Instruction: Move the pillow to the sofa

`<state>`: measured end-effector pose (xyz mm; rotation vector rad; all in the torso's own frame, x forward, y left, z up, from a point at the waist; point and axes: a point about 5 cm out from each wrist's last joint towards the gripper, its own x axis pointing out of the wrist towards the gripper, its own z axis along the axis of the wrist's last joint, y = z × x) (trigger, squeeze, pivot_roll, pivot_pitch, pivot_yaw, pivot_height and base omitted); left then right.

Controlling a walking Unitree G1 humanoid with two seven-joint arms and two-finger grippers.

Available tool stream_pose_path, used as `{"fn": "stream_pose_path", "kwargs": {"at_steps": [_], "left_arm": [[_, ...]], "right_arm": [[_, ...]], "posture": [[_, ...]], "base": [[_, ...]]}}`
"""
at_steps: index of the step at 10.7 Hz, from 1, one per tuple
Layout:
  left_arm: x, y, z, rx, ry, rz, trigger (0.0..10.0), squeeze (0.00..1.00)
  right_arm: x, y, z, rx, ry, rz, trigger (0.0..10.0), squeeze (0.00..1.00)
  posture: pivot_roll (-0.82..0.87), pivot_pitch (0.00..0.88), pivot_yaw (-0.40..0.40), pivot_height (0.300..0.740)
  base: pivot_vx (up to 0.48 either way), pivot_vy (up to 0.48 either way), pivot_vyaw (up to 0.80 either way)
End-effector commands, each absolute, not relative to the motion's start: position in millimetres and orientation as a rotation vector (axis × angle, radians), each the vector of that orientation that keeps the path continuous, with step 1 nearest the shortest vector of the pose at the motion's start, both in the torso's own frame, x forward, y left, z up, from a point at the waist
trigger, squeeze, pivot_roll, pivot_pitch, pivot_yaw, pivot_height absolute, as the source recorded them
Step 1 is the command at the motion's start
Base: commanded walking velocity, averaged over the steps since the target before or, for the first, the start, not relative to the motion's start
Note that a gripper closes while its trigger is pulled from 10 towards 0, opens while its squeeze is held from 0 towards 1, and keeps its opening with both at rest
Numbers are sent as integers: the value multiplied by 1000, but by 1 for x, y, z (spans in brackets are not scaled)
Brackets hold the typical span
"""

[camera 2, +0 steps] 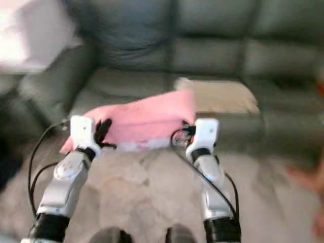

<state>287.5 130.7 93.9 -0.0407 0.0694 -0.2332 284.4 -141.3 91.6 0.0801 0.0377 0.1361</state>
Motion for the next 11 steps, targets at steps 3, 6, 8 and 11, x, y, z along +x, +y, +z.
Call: {"fn": "stream_pose_path", "kwargs": {"at_steps": [3, 6, 8, 11], "left_arm": [[287, 120, 95, -39, 48, -269, 10000, 0], [284, 122, 97, -4, 3, -211, 10000, 0], [285, 124, 100, -35, -9, -242, 10000, 0], [284, 123, 101, -28, -21, -241, 10000, 0]], "right_arm": [[281, -149, 94, 56, 19, 123, 10000, 0], [279, -149, 93, 52, 21, 131, 10000, 0], [278, -146, 95, 50, 8, 163, 10000, 0], [277, -143, 96, 37, -2, 182, 10000, 0]], "posture": [[-76, 82, -13, 740], [-76, 83, -18, 740], [-76, 84, -19, 740], [-77, 86, -15, 740]], "base": [[0, 466, -800], [0, 0, -617], [0, 0, 0], [369, 0, 302]]}}
